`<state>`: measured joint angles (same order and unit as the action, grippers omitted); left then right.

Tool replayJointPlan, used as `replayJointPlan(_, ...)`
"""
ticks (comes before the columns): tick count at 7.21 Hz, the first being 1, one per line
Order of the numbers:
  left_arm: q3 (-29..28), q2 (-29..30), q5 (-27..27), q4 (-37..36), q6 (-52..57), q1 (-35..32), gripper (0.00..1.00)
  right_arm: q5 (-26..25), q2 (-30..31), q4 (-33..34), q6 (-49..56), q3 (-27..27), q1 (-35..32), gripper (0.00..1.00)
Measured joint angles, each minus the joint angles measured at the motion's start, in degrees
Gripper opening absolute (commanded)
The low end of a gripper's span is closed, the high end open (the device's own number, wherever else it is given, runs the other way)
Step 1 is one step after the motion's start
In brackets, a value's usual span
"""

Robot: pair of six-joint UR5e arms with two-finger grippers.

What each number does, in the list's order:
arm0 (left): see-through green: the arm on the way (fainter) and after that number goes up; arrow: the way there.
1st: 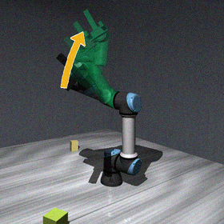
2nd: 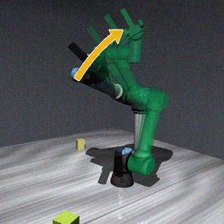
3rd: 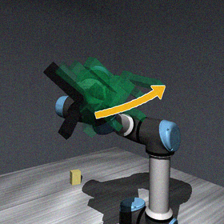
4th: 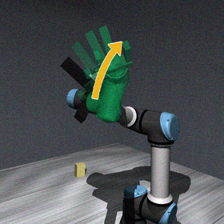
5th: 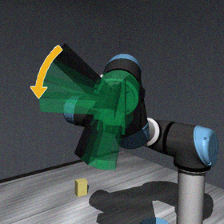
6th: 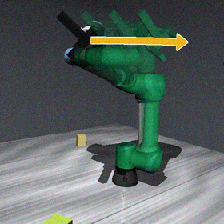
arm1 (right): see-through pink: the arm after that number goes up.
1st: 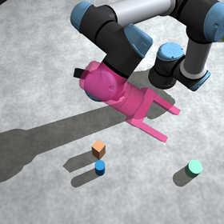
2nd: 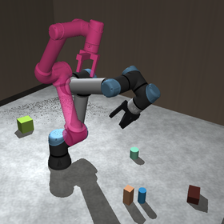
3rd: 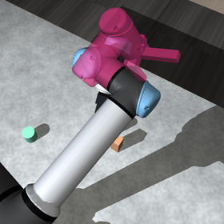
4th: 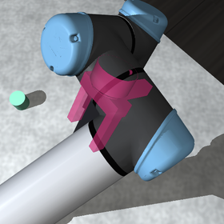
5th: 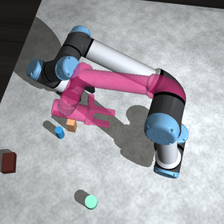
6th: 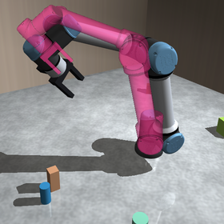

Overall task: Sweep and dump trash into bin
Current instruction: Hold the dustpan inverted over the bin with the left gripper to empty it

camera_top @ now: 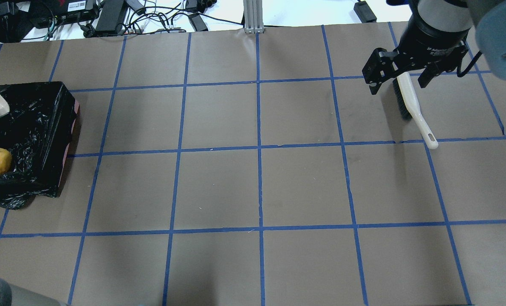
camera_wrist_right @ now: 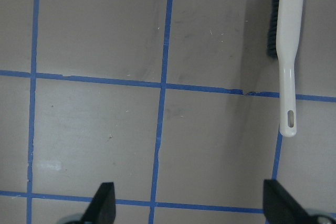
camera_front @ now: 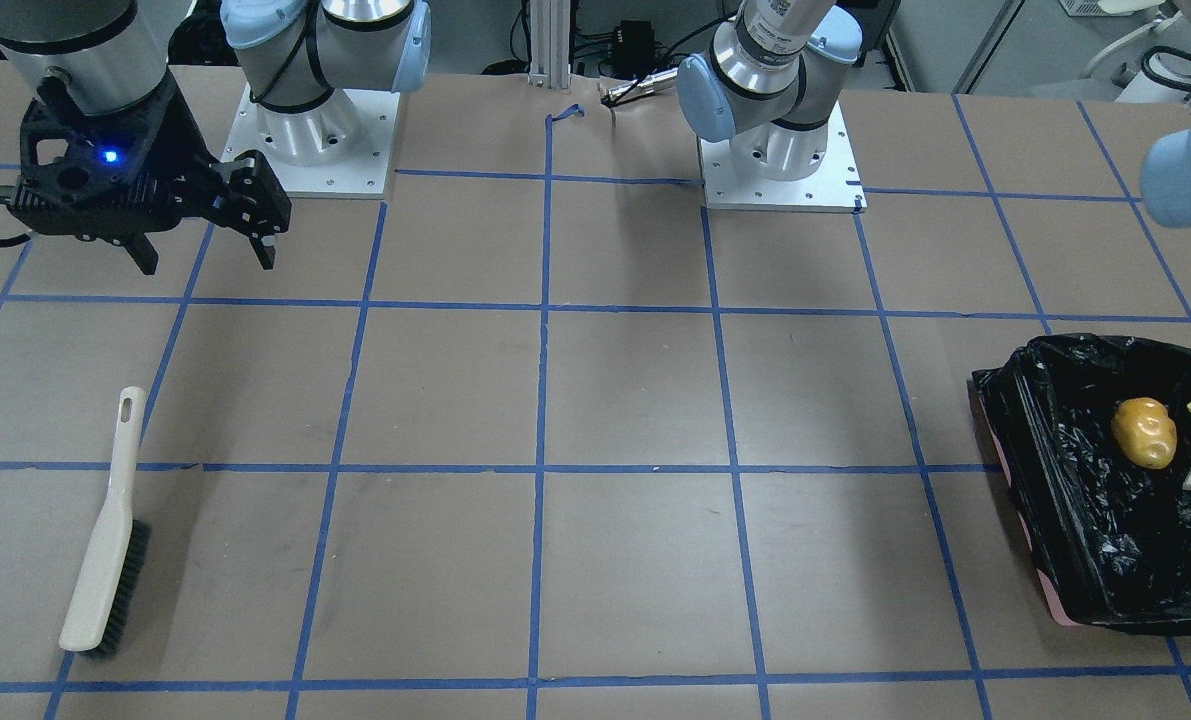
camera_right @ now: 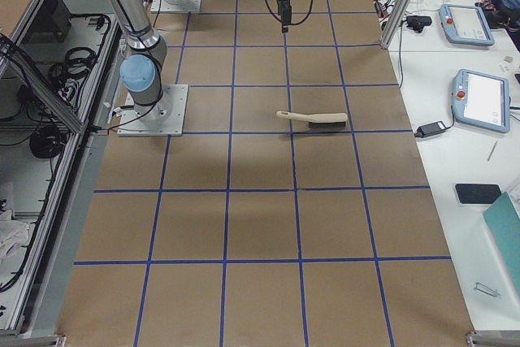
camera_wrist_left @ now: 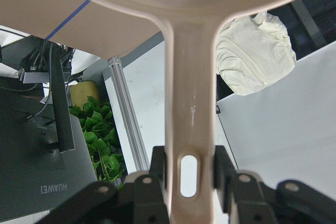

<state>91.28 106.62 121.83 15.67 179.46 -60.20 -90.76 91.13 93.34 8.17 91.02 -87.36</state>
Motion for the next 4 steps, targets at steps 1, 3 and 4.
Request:
replayJointPlan(1, 0.5, -0.5, 0.3, -0.7, 0.1, 0.0, 0.07, 0.0, 0.0, 0.0, 0.0, 0.0, 0.0, 1.0)
replayJointPlan(3, 2.6, -1.2, 1.4, -4.0, 0.1, -0.3, 0.07, 0.0, -0.2, 0.0, 0.0, 0.0, 0.0, 1.0)
replayJointPlan(4, 3.7, -1.4, 2.3, -5.7, 0.1, -0.8, 0.07, 0.1, -0.3, 0.1, 0.1, 0.0, 0.1, 1.0)
